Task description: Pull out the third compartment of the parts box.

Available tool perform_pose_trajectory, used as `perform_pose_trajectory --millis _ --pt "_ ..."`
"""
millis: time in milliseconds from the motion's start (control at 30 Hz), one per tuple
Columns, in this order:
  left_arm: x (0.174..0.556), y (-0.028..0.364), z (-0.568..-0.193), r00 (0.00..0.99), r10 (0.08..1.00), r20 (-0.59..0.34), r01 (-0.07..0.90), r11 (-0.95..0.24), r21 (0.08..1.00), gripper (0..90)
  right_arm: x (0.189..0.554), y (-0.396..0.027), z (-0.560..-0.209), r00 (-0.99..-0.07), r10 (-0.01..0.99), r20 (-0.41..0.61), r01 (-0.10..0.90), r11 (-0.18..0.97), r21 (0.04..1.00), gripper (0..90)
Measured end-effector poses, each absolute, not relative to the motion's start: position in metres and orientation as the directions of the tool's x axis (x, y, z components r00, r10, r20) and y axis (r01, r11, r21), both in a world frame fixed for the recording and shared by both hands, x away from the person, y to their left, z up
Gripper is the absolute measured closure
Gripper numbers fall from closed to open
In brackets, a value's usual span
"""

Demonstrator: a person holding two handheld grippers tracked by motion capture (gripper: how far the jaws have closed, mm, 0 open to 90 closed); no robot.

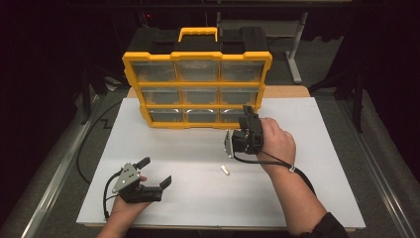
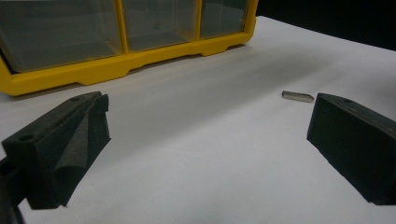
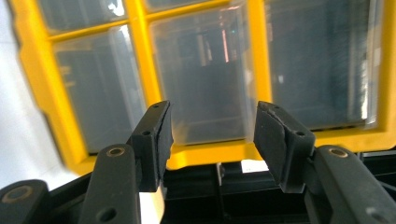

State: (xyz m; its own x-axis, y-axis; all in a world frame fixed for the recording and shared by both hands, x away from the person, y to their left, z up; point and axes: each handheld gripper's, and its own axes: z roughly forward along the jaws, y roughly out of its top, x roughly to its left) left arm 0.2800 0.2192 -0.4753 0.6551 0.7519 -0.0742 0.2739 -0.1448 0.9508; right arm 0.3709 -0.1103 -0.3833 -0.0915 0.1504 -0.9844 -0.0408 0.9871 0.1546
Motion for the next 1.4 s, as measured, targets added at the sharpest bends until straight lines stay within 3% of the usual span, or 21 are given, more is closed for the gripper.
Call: perform_pose_trajectory --millis 600,1400 --pt "0.279 0.217 -0.475 0.662 0.746 -0.068 0.271 -0.154 0.950 0.3 0.386 -0.101 -0.348 -0.007 0.167 -0.986 -0.064 0.984 0.167 62.7" --pt "0.279 0.216 -0.475 0.664 0.745 -0.066 0.267 -0.153 0.952 0.3 0.406 -0.094 -0.306 0.065 0.138 -0.988 -0.047 0.990 0.135 72.5"
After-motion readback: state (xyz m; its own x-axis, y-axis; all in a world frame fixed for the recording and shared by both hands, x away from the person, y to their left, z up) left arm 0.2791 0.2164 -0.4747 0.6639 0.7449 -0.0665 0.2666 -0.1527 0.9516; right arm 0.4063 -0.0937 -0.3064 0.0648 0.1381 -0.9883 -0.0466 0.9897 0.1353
